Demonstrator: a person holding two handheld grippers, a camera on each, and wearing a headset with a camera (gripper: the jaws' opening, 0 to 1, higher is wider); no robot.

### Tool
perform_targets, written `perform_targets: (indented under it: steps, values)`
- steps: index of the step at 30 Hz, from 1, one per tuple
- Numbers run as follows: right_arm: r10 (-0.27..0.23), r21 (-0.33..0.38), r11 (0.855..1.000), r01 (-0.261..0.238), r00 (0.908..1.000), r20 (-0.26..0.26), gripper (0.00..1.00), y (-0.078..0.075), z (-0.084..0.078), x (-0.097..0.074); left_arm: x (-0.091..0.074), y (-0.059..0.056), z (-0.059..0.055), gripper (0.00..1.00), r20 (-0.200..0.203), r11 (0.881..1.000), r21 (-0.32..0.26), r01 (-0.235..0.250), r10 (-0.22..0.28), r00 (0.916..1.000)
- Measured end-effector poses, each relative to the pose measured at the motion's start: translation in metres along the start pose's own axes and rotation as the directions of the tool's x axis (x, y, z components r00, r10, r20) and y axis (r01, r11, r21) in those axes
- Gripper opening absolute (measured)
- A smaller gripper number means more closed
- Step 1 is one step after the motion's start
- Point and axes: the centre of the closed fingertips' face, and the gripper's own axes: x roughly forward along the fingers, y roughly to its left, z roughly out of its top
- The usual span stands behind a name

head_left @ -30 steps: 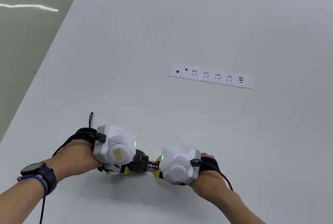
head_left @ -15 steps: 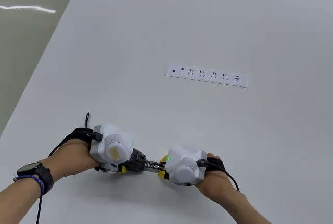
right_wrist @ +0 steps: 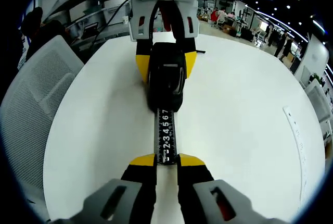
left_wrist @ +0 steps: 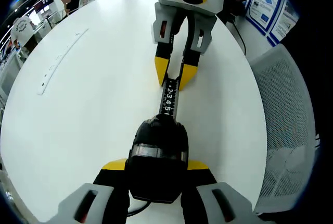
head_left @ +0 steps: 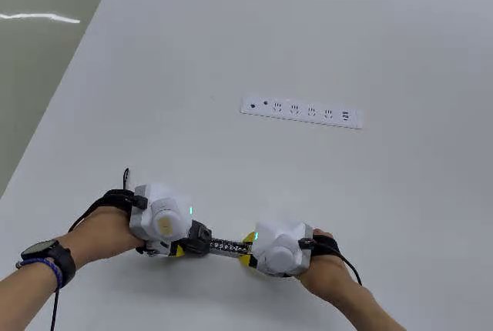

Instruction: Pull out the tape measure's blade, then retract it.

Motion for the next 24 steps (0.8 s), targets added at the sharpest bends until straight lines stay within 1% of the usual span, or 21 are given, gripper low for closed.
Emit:
perform_targets:
  steps: [5,13,24]
  values:
    - [0.001,0.005,1.0,-0.001,1.0,-0.003,0.13,0.001,-0.008,-0.005,0.0,0.0,0.0,0.35,-0.006,1.0,0.001,0.0,0.0,1.0]
    - [-0.005,0.009,1.0,0.005,0.9999,-0.009,0.13,-0.001,-0.024,-0.017,0.001,-0.001,0.001,0.35,-0.009,1.0,-0.001,-0.001,0.001,1.0]
    - [-0.011,0.009,1.0,0.011,0.9999,-0.01,0.13,0.001,-0.038,-0.029,0.0,-0.001,0.001,0.35,-0.013,1.0,0.002,0.0,0.0,0.9999]
